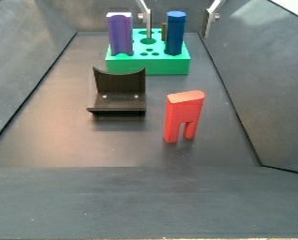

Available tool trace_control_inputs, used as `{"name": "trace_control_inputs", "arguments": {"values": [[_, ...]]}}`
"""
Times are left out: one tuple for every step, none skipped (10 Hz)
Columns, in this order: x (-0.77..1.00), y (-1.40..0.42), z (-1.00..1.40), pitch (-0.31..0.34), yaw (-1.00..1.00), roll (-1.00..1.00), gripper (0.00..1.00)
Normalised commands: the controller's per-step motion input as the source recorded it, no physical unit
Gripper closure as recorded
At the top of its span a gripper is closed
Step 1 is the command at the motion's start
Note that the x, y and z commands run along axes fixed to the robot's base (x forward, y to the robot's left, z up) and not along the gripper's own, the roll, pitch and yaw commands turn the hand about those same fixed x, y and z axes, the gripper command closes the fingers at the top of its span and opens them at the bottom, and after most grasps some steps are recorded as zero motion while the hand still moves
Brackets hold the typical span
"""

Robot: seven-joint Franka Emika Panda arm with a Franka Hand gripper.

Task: Pick up the square-circle object. Move up. Rotate the square-circle object. Move to above the board. Insert the square-circle object.
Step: Pick up the square-circle object.

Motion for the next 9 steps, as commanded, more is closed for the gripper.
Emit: {"name": "trace_control_inputs", "arguments": {"values": [[0.20,0.13,-0.13,0.000,0.09,0.00,0.00],[0.27,0.30,-0.27,-0.011,0.41,0.06,0.00],[0.26,0.32,-0.34,-0.050,0.54,0.10,0.00],[0.18,0.36,-0.40,-0.083,0.54,0.11,0.00],[0.00,0.44,-0.43,-0.156,0.51,0.13,0.00],[-0.09,0.43,-0.47,-0.203,0.45,0.10,0.00],[-0.23,0.34,-0.43,-0.160,0.18,0.06,0.00],[-0.26,0.32,-0.37,-0.117,0.01,0.00,0.00],[-0.31,0.27,-0.36,-0.107,0.00,-0.02,0.00]]}}
